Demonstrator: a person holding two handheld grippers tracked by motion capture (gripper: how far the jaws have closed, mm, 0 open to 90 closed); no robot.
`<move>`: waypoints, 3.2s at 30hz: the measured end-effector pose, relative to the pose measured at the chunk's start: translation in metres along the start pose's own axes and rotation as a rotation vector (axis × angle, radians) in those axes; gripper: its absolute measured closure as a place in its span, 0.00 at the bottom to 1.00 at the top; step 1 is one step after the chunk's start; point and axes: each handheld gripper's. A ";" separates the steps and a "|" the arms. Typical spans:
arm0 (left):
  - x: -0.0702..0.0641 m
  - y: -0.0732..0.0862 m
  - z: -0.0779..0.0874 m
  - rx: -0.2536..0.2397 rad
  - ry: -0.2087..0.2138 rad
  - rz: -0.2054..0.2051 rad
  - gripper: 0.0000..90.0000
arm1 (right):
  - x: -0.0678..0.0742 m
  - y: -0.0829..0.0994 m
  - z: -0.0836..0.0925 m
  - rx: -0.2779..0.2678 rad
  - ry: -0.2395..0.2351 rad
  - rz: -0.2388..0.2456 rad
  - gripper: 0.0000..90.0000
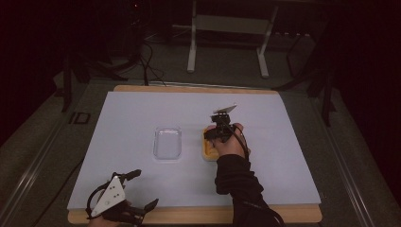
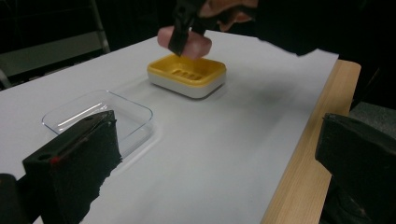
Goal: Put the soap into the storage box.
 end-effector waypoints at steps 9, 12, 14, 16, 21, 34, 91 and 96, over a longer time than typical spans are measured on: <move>0.000 0.000 0.000 0.000 0.004 0.001 0.00 | -0.006 0.007 -0.024 0.014 0.002 -0.053 0.42; -0.001 0.000 0.000 0.001 0.004 -0.004 0.00 | -0.007 0.009 -0.031 0.024 0.000 -0.068 0.42; -0.001 0.000 0.000 0.003 0.005 -0.005 0.00 | -0.007 0.010 -0.033 0.019 -0.005 -0.082 0.42; -0.001 0.000 0.000 0.002 0.006 -0.003 0.00 | -0.006 0.010 -0.035 0.017 0.006 -0.081 0.42; -0.001 0.000 0.000 0.001 0.006 -0.004 0.00 | -0.004 0.010 -0.041 0.026 -0.002 -0.087 0.42; -0.001 0.000 0.000 0.006 0.009 -0.006 0.00 | -0.005 0.010 -0.044 0.040 -0.011 -0.069 0.40; 0.000 0.001 -0.003 0.019 0.016 -0.002 0.00 | -0.094 0.063 0.040 -0.176 -0.152 0.305 0.15; -0.001 0.001 -0.003 0.021 0.017 -0.002 0.00 | -0.100 0.075 0.042 -0.188 -0.143 0.326 0.15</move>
Point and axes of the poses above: each handheld gripper's, and its own axes: z roughly backward along the jaws, y roughly out of its underside, x roughly to its left, and after that the axes turned 7 degrees about z, right-handed
